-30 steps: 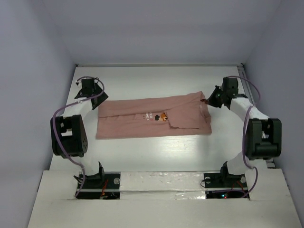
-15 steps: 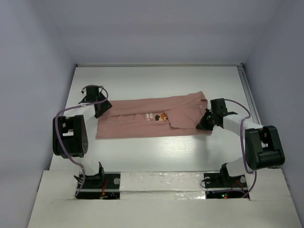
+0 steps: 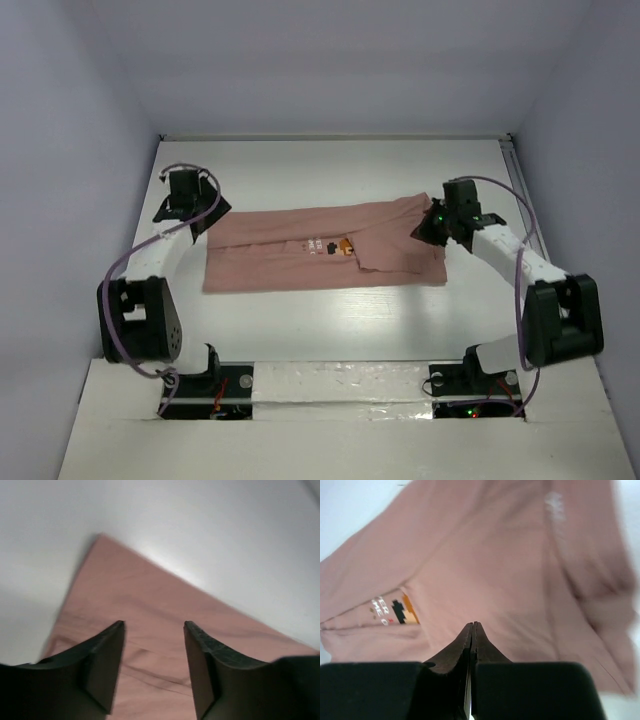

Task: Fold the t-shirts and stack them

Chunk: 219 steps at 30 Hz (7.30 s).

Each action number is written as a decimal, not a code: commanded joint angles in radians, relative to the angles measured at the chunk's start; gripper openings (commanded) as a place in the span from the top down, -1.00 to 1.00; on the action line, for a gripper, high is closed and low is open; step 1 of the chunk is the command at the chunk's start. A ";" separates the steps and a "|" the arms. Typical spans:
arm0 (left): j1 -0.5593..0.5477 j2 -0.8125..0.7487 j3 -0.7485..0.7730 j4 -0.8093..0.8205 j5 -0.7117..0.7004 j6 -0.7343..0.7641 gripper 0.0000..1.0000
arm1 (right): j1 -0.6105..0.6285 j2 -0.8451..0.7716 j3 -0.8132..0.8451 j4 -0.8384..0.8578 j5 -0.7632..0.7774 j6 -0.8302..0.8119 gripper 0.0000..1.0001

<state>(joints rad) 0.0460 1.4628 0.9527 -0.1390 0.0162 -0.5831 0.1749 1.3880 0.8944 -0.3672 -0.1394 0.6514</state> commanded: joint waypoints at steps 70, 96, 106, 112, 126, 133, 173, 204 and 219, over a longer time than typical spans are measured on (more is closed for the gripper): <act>-0.347 -0.121 0.142 -0.042 0.123 0.048 0.26 | 0.512 -0.493 -0.560 -0.149 0.233 0.636 -0.16; -0.313 1.027 1.025 0.070 0.258 0.033 1.00 | 0.488 -0.293 -0.246 -0.085 0.202 0.281 0.44; -0.175 0.818 0.696 0.228 0.223 -0.012 0.81 | 0.488 -0.239 -0.236 -0.068 0.184 0.235 0.12; -0.164 0.589 0.465 0.211 0.194 0.045 -0.35 | 0.488 -0.222 -0.232 -0.091 0.146 0.212 -0.14; -0.500 -0.476 -0.485 -0.230 0.105 -0.369 -0.20 | 0.488 -0.408 -0.561 0.105 -0.100 0.333 -0.15; -0.655 -0.524 -0.574 -0.278 0.128 -0.457 -0.07 | 0.488 -0.484 -0.667 0.177 -0.163 0.422 -0.08; -0.782 -0.722 -0.321 -0.559 0.093 -0.604 1.00 | 0.511 -0.574 -0.341 -0.288 -0.070 0.289 1.00; -0.399 0.364 0.475 -0.166 -0.088 -0.120 1.00 | 0.141 0.591 0.698 -0.073 -0.055 -0.154 1.00; -0.336 0.553 0.600 -0.129 -0.071 -0.097 0.68 | 0.100 0.824 0.954 -0.147 -0.063 -0.196 0.65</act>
<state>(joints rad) -0.2989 2.0071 1.4990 -0.2882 -0.0364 -0.7097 0.2874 2.1811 1.7687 -0.4866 -0.2173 0.4858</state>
